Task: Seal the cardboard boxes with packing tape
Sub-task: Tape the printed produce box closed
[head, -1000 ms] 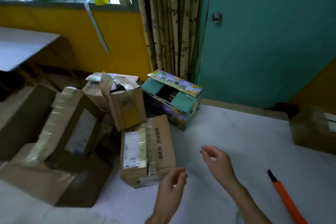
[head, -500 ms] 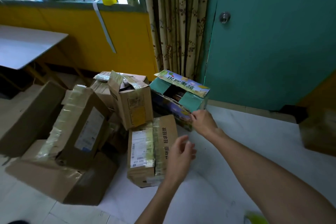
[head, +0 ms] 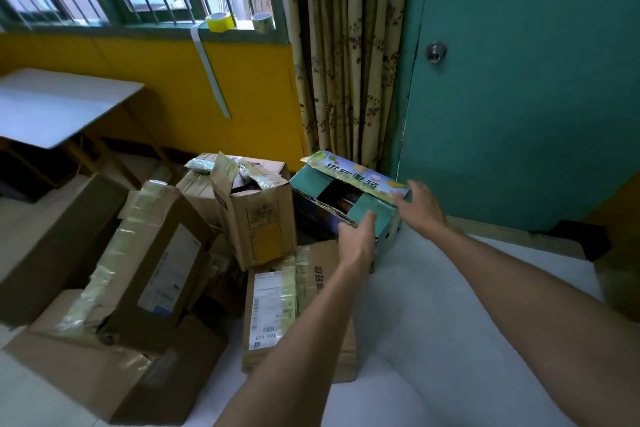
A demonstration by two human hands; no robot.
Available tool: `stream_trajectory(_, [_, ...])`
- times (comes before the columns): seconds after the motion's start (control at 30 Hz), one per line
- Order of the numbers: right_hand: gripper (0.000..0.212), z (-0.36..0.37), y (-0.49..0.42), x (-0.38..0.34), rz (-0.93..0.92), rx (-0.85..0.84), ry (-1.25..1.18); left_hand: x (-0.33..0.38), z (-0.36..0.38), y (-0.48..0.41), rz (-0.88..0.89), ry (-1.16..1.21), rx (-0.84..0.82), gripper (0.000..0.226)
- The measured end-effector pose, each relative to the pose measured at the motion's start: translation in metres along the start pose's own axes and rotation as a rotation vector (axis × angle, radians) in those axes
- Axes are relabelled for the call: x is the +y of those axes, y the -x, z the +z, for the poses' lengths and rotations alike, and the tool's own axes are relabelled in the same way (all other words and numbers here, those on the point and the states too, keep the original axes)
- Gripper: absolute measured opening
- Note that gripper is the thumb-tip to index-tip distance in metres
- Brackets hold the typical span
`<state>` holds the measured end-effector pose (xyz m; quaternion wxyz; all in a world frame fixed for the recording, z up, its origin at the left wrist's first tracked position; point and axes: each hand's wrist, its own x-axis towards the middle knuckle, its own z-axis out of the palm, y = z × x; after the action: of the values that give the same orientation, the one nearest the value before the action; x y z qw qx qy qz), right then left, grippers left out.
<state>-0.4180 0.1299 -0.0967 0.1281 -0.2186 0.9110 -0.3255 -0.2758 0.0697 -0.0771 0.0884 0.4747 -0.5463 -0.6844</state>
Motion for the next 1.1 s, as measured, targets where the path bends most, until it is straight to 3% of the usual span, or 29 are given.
stream_trajectory(0.07, [0.063, 0.001, -0.021, -0.001, 0.021, -0.051, -0.02, -0.004, 0.0, -0.009, -0.031, -0.036, 0.013, 0.031])
stream_trajectory(0.17, [0.07, 0.009, -0.048, -0.001, 0.043, -0.107, -0.032, -0.011, -0.001, -0.023, -0.074, -0.014, 0.016, 0.016])
stream_trajectory(0.27, [0.069, 0.018, -0.064, 0.007, 0.086, -0.173, -0.046, -0.009, 0.001, -0.027, -0.083, 0.004, -0.01, 0.026])
stream_trajectory(0.33, [0.054, 0.024, -0.067, 0.014, 0.089, -0.199, -0.044, -0.008, 0.004, -0.032, -0.085, 0.0, -0.004, 0.035])
stream_trajectory(0.4, [0.041, 0.03, -0.065, 0.022, 0.06, -0.18, -0.067, -0.011, 0.007, -0.039, -0.084, 0.006, 0.003, 0.033])
stream_trajectory(0.7, [0.047, 0.005, -0.017, 0.076, 0.053, -0.004, -0.014, -0.009, 0.028, -0.011, -0.053, -0.109, -0.113, 0.006])
stream_trajectory(0.83, [0.044, -0.013, 0.027, 0.102, 0.151, 0.07, 0.018, -0.023, 0.039, -0.002, -0.098, -0.144, -0.204, 0.025])
stream_trajectory(0.9, [0.043, -0.019, 0.058, 0.113, 0.177, 0.098, 0.033, -0.019, 0.038, 0.018, -0.106, -0.179, -0.257, 0.012])
stream_trajectory(1.1, [0.039, -0.013, 0.162, 0.138, 0.249, 0.171, -0.088, -0.031, 0.023, 0.052, -0.102, -0.296, -0.291, 0.026])
